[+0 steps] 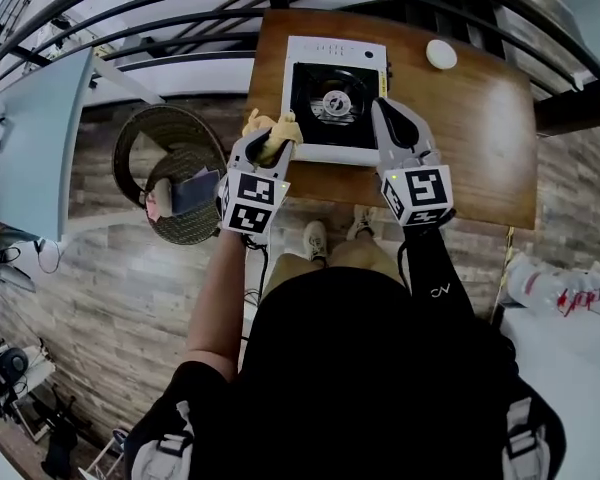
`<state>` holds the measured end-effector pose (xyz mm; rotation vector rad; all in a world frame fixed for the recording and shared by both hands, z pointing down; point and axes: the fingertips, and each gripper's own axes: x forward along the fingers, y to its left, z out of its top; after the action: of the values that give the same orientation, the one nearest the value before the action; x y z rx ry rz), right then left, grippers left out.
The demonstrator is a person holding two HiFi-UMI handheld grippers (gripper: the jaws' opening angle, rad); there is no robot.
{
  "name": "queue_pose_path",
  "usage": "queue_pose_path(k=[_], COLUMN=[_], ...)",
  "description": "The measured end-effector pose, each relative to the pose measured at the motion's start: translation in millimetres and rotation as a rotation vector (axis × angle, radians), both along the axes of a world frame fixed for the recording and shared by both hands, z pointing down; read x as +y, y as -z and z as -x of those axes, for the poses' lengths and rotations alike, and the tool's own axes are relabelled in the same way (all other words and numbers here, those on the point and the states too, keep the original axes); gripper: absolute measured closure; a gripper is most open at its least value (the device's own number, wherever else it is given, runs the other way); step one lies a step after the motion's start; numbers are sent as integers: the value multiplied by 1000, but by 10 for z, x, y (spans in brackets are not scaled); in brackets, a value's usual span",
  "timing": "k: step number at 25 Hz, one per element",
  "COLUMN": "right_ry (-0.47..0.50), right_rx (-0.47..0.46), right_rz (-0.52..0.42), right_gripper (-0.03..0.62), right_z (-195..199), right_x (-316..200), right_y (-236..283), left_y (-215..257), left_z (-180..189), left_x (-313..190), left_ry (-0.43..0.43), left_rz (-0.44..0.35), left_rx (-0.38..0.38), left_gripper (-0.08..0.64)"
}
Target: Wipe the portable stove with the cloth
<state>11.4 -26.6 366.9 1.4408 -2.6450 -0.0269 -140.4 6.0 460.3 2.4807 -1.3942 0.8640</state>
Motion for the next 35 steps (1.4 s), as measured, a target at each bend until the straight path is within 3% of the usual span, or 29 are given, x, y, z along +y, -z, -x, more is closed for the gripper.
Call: queue_pose_path(k=[10, 16, 21, 28, 35], right_ry=[-67, -94, -107, -111, -161], right_rx=[-20, -26, -31, -25, -45], right_rz=[-51, -91, -109, -96, -49], right_gripper=[591, 591, 591, 591, 591], right_z=[-147, -275, -330, -399, -723], right_x=[-36, -33, -47, -127, -565], right_y=[342, 511, 584, 481, 348], left_y=[1029, 1355, 1441, 1296, 1199], left_z=[-202, -388, -420, -527, -847], left_x=[-406, -440, -481, -572, -1076], left_ry=[7, -18, -22, -56, -107], left_rz=[-274, -355, -370, -334, -304], left_rx=[67, 90, 98, 89, 64], left_gripper=[433, 433, 433, 433, 433])
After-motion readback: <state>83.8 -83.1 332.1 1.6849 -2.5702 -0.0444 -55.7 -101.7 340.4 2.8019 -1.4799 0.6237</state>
